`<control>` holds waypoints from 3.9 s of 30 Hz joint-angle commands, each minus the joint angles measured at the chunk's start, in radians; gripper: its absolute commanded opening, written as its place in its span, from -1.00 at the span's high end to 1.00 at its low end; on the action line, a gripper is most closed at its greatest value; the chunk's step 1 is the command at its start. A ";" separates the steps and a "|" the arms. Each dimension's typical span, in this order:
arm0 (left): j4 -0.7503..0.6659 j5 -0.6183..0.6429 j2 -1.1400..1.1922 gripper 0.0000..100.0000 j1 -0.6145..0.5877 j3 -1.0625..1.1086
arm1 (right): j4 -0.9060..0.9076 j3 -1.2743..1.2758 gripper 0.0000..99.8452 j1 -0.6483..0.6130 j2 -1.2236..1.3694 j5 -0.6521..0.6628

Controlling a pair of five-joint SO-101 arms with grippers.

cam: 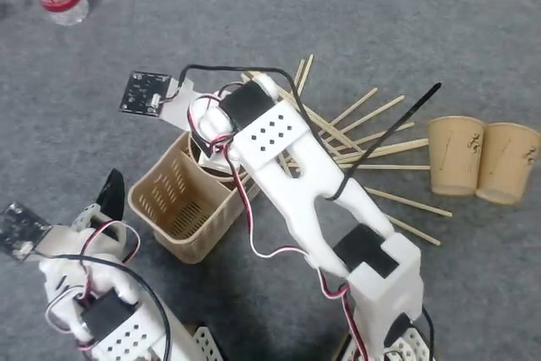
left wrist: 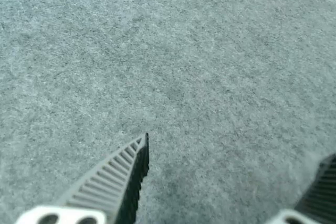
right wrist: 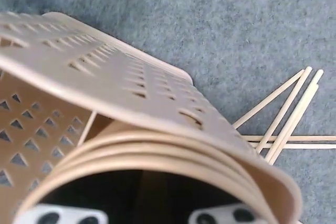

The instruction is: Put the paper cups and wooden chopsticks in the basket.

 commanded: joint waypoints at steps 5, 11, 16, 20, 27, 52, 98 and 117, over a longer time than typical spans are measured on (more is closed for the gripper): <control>-0.026 -0.009 -0.009 0.11 0.006 -0.002 | 0.128 -0.198 0.99 0.015 -0.062 0.020; -0.026 -0.009 -0.009 0.11 0.006 -0.002 | 0.219 -0.509 0.99 0.013 -0.185 0.020; -0.026 -0.009 -0.009 0.11 0.006 -0.002 | 0.219 -0.578 0.99 0.015 -0.252 0.015; -0.026 -0.009 -0.009 0.11 0.006 -0.002 | 0.217 -0.611 0.99 0.016 -0.317 0.014; -0.026 -0.009 -0.009 0.11 0.006 -0.002 | 0.220 -0.617 0.99 0.159 -0.490 0.014; -0.026 -0.009 -0.009 0.11 0.006 -0.001 | 0.213 -0.327 0.98 1.383 -0.739 -0.147; -0.026 -0.009 -0.009 0.11 0.006 -0.001 | -0.045 1.146 0.99 0.734 -1.656 -0.423; -0.054 -0.146 -0.009 0.11 0.150 -0.127 | -0.286 1.344 0.98 0.730 -1.656 -0.520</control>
